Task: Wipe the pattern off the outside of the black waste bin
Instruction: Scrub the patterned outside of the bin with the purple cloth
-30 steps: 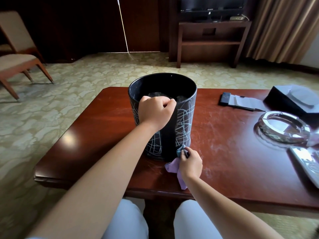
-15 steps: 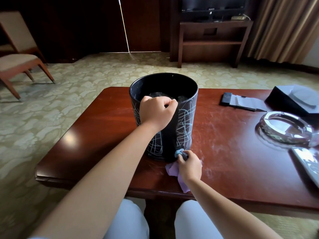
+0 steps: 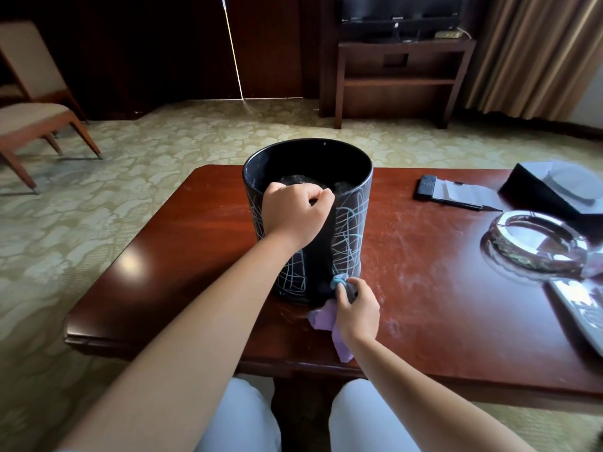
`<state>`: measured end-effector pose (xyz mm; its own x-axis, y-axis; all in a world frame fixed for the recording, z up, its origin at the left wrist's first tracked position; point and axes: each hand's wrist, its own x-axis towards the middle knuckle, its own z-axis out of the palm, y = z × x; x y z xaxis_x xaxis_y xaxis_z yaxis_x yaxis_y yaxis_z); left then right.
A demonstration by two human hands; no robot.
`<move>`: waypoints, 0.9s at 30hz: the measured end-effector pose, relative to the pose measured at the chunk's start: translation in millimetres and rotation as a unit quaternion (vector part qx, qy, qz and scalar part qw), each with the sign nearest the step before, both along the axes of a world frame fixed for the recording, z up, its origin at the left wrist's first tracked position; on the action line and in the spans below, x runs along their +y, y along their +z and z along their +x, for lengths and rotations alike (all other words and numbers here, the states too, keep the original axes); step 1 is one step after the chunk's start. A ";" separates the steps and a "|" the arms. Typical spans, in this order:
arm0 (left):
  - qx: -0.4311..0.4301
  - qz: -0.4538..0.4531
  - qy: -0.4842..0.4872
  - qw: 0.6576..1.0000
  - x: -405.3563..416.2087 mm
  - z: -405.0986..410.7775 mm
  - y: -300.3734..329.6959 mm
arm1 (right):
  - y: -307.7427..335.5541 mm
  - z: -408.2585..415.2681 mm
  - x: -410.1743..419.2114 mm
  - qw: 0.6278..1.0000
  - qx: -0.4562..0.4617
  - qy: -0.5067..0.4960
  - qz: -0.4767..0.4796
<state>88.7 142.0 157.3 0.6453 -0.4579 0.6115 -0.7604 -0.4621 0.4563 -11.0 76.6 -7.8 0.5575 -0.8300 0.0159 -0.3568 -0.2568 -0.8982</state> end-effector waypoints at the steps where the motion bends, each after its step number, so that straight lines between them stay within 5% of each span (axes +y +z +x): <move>1: 0.001 -0.001 0.001 1.000 0.0 -0.1 -0.1 | 2.9 0.5 1.7 1.000 -0.017 -0.005 -0.016; 8: 0.001 0.000 -0.002 1.000 0.0 0.0 -0.4 | -6.3 2.3 -9.4 0.992 0.113 0.045 0.033; 13: -0.010 0.001 0.003 1.000 -0.1 0.0 -0.9 | 0.5 0.6 -5.3 0.998 0.038 0.006 -0.040; 18: -0.003 0.000 0.002 1.000 -0.1 0.1 -1.4 | -7.4 2.4 -14.8 0.992 0.118 0.053 0.008; 23: -0.001 0.002 0.004 1.000 -0.1 -0.3 -1.1 | 0.2 -0.3 -13.2 0.998 0.038 0.026 -0.039; 27: -0.003 0.002 0.002 1.000 -0.2 -0.6 -1.2 | -5.4 1.2 -17.1 0.995 0.088 0.056 -0.002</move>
